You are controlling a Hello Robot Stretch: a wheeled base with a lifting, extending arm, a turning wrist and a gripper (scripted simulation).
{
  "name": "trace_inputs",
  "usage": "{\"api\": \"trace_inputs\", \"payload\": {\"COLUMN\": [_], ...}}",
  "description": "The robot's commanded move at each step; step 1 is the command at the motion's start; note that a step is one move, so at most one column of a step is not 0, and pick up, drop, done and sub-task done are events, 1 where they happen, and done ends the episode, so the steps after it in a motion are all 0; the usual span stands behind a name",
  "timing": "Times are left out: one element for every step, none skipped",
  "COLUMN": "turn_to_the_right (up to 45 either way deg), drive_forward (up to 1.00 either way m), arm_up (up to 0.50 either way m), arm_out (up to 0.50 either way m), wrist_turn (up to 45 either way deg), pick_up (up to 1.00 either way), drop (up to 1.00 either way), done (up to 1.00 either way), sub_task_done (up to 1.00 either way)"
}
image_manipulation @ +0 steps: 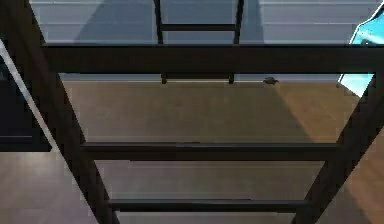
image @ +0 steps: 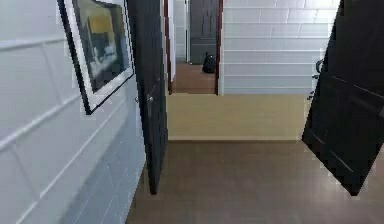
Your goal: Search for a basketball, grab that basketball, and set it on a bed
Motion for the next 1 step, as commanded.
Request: {"api": "trace_inputs", "payload": {"turn_to_the_right": [0.0], "drive_forward": [1.0], "arm_up": [0.0], "arm_out": [0.0], "wrist_turn": [0.0], "pick_up": [0.0], "drop": [0.0], "done": [0.0], "sub_task_done": [0.0]}}
